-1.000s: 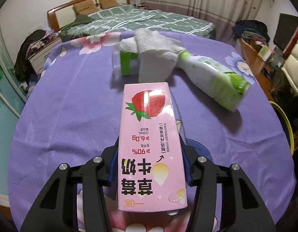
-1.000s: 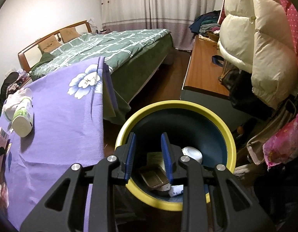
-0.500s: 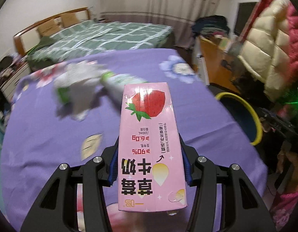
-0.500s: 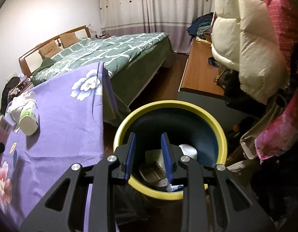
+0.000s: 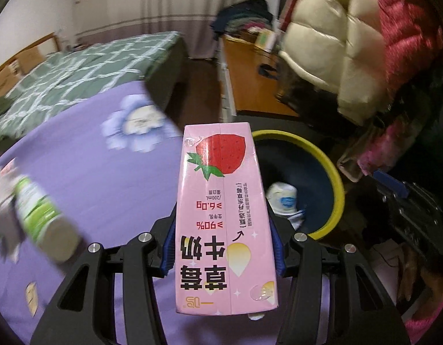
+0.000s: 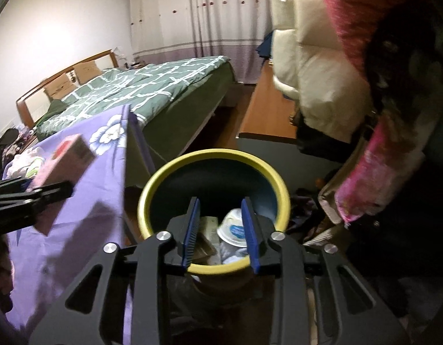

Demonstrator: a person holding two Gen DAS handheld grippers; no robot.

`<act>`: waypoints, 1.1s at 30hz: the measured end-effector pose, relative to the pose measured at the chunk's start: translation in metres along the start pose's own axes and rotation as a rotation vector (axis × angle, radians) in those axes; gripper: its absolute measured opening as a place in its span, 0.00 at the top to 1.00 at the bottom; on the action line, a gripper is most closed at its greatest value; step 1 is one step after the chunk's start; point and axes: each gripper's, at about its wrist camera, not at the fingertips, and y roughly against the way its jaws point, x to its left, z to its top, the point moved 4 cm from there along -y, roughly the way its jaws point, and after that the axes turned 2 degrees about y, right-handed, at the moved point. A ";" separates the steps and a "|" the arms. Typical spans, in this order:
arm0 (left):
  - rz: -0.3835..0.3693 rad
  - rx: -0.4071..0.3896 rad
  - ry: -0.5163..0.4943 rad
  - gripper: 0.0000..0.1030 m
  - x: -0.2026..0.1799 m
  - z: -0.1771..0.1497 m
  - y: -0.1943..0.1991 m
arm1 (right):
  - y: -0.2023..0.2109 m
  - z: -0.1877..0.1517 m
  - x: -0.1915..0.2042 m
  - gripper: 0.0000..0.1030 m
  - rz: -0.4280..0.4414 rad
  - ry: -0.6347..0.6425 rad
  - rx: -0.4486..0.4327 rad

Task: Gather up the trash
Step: 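Carry the pink carton over the yellow bin and open the left tool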

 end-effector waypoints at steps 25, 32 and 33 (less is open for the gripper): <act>-0.042 -0.132 0.056 0.13 0.007 0.027 0.038 | 0.001 -0.003 0.015 0.60 0.022 0.015 0.026; 0.112 -0.254 0.188 0.08 0.111 -0.017 0.122 | -0.002 0.008 0.080 0.59 0.115 0.085 0.031; 0.136 -0.265 0.200 0.08 0.124 -0.023 0.130 | -0.003 0.009 0.090 0.58 0.129 0.096 0.033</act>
